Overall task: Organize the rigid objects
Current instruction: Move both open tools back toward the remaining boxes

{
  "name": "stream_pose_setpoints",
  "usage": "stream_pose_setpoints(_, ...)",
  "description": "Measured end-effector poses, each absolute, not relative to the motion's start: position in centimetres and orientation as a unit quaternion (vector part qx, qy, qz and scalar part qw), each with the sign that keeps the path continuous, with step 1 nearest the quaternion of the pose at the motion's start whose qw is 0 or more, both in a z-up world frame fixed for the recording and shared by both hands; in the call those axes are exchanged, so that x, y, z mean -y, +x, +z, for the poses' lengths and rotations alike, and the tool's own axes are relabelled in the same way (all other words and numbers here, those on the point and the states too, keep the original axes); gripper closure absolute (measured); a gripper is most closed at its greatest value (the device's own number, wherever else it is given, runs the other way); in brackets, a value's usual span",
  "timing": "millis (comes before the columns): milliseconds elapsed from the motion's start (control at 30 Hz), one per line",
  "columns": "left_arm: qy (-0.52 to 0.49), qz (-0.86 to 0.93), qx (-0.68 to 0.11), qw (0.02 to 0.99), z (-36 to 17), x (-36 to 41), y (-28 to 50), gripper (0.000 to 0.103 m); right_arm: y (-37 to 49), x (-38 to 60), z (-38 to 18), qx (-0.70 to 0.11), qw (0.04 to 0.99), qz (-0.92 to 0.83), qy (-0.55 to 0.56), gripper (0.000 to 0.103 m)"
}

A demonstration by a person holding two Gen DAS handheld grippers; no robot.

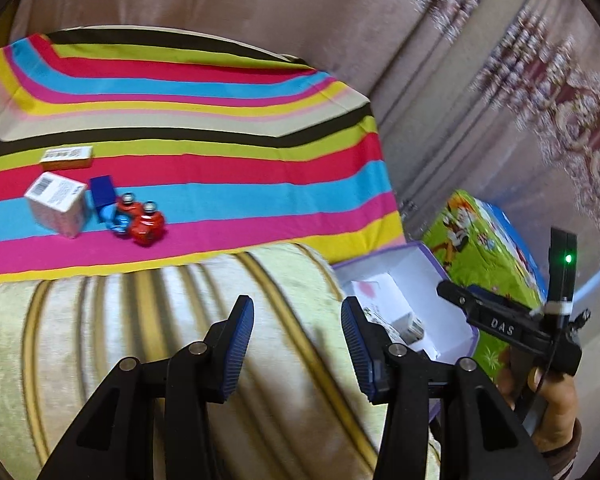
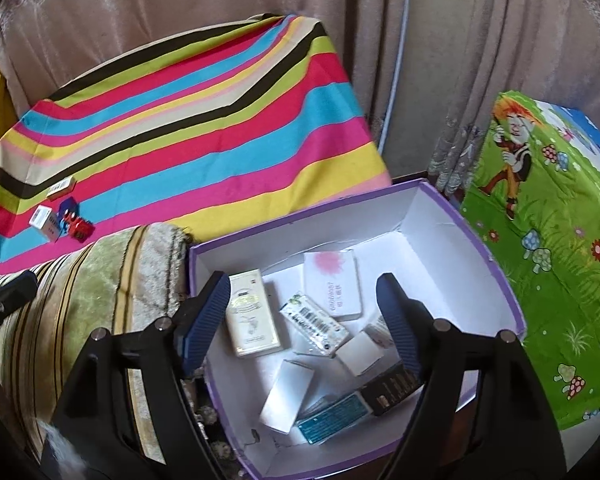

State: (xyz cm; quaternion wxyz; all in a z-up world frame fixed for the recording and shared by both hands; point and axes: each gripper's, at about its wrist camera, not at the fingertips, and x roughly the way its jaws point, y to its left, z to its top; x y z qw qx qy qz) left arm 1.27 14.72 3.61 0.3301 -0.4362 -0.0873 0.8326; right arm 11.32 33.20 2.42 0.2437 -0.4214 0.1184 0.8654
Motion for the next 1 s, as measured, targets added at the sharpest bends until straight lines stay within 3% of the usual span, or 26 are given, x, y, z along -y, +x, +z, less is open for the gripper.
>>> stream_pose_setpoints(833,-0.443,0.86,0.15,0.207,2.0,-3.4,-3.2,0.055,4.7,-25.5,1.2,-0.107,0.125,0.878,-0.45,0.024)
stream_pose_setpoints(1000,-0.45,0.861,0.137,0.194,1.7,-2.6,-4.4,0.05,2.5,-22.7,1.2,-0.098,0.085,0.88,-0.456,0.024)
